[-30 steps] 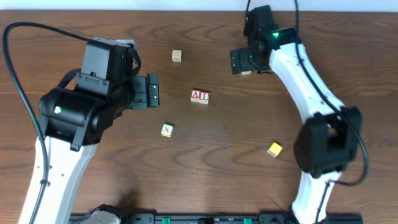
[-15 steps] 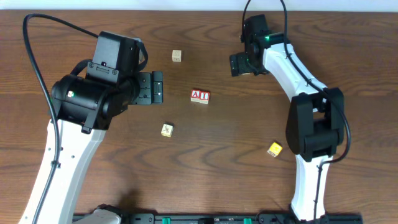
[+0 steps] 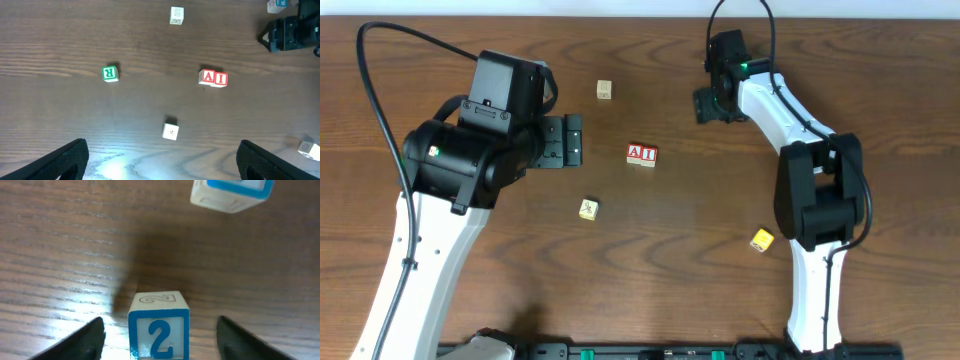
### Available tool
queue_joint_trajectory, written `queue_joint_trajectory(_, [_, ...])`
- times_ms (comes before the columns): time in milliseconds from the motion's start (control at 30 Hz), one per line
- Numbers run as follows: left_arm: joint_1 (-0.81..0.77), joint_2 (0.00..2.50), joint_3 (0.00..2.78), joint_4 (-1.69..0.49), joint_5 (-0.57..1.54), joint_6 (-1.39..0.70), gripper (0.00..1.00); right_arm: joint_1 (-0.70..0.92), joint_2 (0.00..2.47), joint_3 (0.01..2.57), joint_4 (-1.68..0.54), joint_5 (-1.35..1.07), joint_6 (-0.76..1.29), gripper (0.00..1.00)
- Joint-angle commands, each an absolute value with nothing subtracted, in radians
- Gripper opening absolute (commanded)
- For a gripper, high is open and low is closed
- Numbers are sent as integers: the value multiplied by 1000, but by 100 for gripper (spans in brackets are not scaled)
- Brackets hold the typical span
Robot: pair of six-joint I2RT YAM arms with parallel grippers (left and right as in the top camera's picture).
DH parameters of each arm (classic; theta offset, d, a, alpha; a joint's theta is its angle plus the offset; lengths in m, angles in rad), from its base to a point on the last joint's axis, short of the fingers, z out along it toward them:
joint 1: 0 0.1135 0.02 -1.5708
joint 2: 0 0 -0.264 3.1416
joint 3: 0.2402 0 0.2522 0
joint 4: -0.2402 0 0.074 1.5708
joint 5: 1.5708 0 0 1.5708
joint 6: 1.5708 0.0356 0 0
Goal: Spell out Ai2
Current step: 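Lower right gripper and grasp the blue 2 block, then carry the blue 2 block toward the right of the AI blocks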
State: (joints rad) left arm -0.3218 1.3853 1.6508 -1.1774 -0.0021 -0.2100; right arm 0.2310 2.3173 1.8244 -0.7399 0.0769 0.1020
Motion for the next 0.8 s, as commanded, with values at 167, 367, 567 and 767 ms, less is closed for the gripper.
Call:
queue_joint_trajectory(167, [-321, 1386, 1671, -1178, 5, -217, 95, 215, 2338, 1840, -732, 109, 100, 54])
queue_joint_trajectory(367, [-321, 1386, 1671, -1178, 5, -217, 96, 215, 2338, 1840, -726, 109, 99, 40])
queue_joint_trajectory(567, [-321, 1386, 1671, -1178, 5, -217, 95, 215, 2338, 1840, -723, 109, 111, 35])
queue_joint_trajectory(767, [-321, 1386, 1671, -1179, 5, -217, 95, 216, 2336, 1840, -757, 109, 182, 26])
